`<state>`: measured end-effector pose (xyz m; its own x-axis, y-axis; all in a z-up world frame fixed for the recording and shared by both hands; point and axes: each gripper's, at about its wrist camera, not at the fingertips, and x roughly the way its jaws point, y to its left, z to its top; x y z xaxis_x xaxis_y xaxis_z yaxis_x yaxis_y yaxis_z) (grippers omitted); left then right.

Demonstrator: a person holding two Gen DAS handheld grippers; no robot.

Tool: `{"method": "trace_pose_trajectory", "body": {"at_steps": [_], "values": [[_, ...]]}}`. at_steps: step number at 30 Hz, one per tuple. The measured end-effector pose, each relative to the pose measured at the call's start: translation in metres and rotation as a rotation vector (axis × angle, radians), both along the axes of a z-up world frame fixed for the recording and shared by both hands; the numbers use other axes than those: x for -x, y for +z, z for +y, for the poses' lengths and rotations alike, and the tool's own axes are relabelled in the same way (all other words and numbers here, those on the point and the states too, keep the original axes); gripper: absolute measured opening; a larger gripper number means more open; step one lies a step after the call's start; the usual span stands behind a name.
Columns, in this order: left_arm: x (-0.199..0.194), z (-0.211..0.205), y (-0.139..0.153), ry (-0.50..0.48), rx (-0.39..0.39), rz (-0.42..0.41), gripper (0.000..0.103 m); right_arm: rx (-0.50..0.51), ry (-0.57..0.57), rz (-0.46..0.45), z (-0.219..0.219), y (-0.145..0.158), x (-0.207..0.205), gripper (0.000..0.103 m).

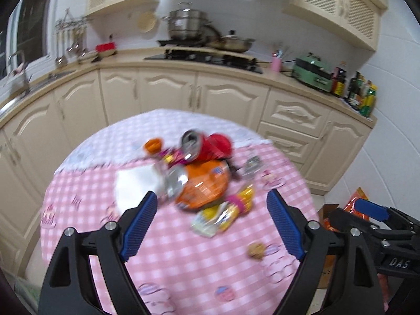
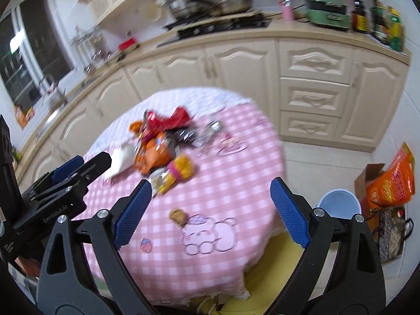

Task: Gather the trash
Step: 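Swing both tools back toward the table, then grasp the brown crumb with the right tool while the left tool grasps the yellow wrapper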

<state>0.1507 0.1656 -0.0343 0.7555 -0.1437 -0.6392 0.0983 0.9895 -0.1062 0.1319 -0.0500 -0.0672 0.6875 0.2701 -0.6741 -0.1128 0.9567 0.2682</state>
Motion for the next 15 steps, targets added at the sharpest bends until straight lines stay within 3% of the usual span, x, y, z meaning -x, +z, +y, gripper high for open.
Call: {"method": "trace_pose_trajectory", "body": {"at_steps": [7,15], "values": [[0.001,0.039,-0.039,0.070,0.003,0.087,0.083,0.076,0.113,0.098,0.052,-0.046,-0.021,0.090],[-0.005,0.056,-0.076,0.084,0.008,0.184,0.083,0.116,0.145,0.173,0.081,-0.082,-0.025,0.089]]}}
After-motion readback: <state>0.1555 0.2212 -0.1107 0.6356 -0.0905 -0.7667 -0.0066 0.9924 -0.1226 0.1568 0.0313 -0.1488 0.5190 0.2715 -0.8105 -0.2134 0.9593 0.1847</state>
